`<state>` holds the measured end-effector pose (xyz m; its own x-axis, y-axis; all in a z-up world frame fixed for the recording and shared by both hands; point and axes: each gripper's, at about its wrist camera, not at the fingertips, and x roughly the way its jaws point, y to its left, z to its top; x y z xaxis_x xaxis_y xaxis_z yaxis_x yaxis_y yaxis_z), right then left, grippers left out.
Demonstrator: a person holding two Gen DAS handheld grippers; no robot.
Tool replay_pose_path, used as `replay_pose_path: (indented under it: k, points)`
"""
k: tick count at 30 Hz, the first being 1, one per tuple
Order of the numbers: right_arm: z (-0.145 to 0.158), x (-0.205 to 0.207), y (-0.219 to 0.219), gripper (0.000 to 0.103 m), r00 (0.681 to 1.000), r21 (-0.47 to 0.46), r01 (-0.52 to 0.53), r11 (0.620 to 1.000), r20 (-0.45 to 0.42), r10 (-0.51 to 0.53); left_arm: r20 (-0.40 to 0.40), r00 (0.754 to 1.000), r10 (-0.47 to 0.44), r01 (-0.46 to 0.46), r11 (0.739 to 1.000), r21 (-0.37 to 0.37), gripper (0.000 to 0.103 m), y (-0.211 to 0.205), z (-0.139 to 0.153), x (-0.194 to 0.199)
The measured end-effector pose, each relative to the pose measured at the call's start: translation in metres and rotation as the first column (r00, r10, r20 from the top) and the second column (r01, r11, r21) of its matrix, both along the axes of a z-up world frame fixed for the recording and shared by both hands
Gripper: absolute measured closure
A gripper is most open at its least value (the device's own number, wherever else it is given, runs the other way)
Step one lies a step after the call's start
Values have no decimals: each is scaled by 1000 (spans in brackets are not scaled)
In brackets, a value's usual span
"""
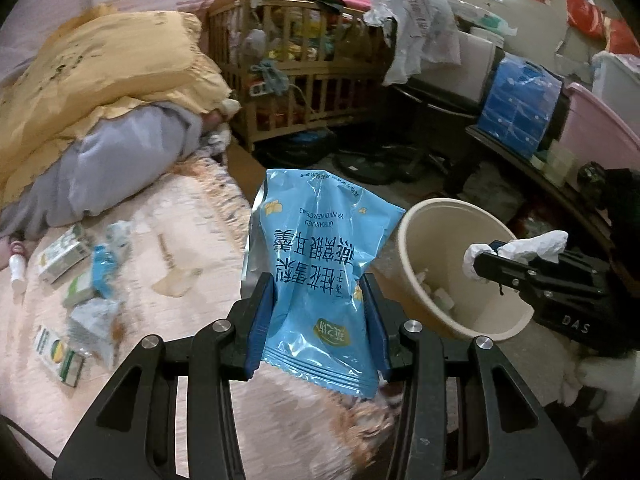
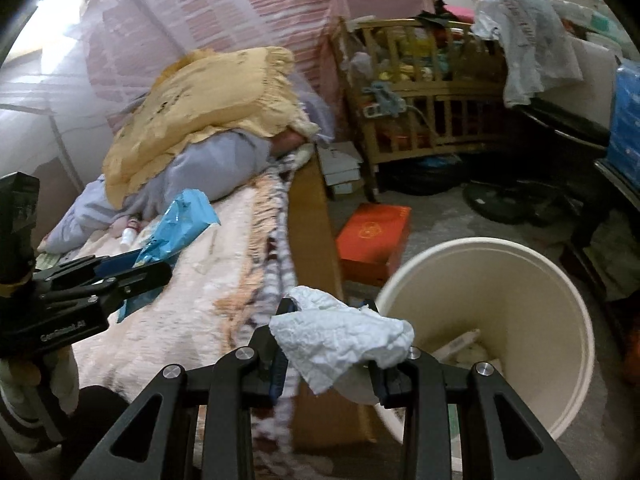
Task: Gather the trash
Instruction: 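Carry the blue wrapper and white tissue over the white bucket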
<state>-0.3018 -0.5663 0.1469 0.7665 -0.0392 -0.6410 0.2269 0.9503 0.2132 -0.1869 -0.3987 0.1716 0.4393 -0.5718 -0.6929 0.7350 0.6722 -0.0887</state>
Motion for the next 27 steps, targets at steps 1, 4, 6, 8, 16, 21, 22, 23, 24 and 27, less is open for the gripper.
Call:
replay_pose_path:
  k: [1, 4, 6, 8, 16, 21, 22, 23, 24, 27]
  points:
    - [-1, -1, -3, 71, 1000, 0, 6, 1000, -3, -6, -5, 1000, -8, 8, 1000, 0, 62, -5, -1, -1]
    - [-7, -3, -17, 71, 999, 8, 35, 999, -20, -35, -26, 999, -31, 31, 1000, -1, 62, -21, -5, -5]
    - [-10, -5, -25, 71, 998, 7, 55, 998, -31, -55, -38, 998, -45, 45, 999, -1, 62, -30, -7, -6]
    - [-14, -8, -32, 71, 996, 2, 76, 997, -36, -76, -46, 997, -57, 57, 998, -3, 62, -38, -8, -8]
    - [-23, -17, -60, 71, 986, 8, 158, 987, -53, -157, -85, 991, -103, 102, 995, -12, 62, -71, -15, -11]
    - [-28, -21, -73, 71, 975, -1, 209, 978, -76, -208, -125, 984, -130, 128, 991, -25, 62, -88, -20, -13]
    - [-29, -22, -75, 71, 973, -2, 216, 976, -81, -215, -129, 983, -134, 131, 991, -28, 62, -91, -21, -14]
    - [-30, -23, -77, 71, 971, -1, 222, 975, -86, -222, -133, 981, -139, 137, 990, -29, 62, -95, -22, -16]
    - [-31, -23, -79, 71, 969, 1, 230, 973, -90, -229, -135, 980, -143, 140, 990, -30, 62, -98, -23, -16]
    - [-33, -25, -85, 71, 965, 7, 247, 969, -98, -245, -143, 977, -158, 154, 987, -34, 62, -106, -25, -18]
